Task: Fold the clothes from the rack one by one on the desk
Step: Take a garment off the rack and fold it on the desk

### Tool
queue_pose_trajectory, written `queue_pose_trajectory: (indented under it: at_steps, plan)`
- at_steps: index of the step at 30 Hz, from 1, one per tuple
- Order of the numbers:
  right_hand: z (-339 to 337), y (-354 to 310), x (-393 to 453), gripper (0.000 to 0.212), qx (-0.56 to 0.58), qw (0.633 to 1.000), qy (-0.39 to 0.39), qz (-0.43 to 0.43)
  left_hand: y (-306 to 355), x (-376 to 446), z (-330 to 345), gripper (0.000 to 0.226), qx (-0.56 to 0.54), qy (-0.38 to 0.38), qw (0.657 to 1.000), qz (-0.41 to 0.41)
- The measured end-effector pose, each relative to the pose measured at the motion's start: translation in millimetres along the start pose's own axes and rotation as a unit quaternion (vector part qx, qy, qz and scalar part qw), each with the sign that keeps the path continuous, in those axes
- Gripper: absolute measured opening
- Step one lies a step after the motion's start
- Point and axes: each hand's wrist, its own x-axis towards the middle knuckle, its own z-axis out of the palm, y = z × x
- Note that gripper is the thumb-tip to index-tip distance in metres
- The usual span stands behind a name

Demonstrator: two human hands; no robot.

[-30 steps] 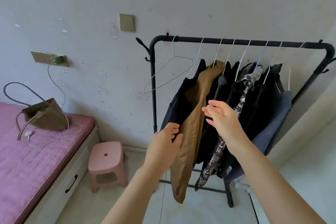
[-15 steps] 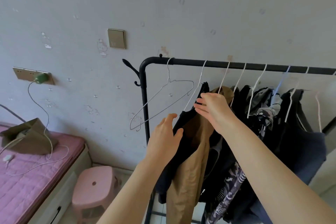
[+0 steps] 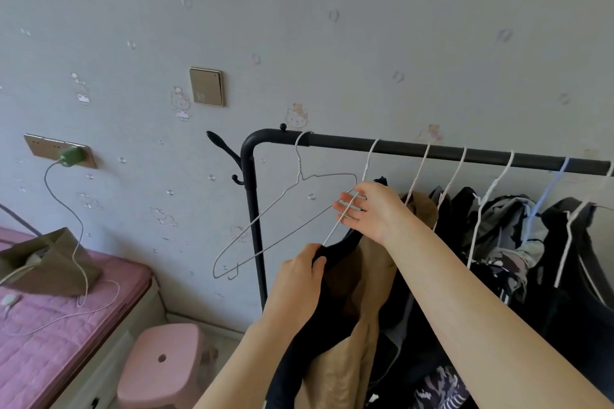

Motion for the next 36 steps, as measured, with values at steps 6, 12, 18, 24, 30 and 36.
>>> queue_pose_trajectory:
  at_steps: [6, 12, 18, 24, 30, 36]
  plan:
    - [6, -10, -7, 0.011, 0.004, 1.0, -0.018, -0.017, 0, 3, -8, 0.021, -0.018, 0.031, 0.999, 0.041]
    - [21, -18, -33, 0.01, -0.002, 0.998, -0.023, -0.054, 8, -9, -31, 0.017, -0.054, 0.023, 0.996, 0.061]
    - [24, -1, -77, 0.011, -0.021, 0.997, -0.019, -0.074, 4, -49, -46, 0.03, -0.106, -0.061, 0.991, 0.046]
    - [12, 26, -140, 0.011, -0.055, 0.995, 0.01, -0.087, -10, -92, -30, 0.065, -0.201, -0.148, 0.968, 0.022]
    - [-5, 52, -211, 0.014, -0.2, 0.974, 0.059, -0.083, 3, -126, -22, 0.043, -0.175, -0.163, 0.97, 0.051]
    - [-32, 70, -255, 0.035, -0.346, 0.926, 0.089, -0.124, 31, -130, -18, 0.065, -0.136, -0.051, 0.987, 0.07]
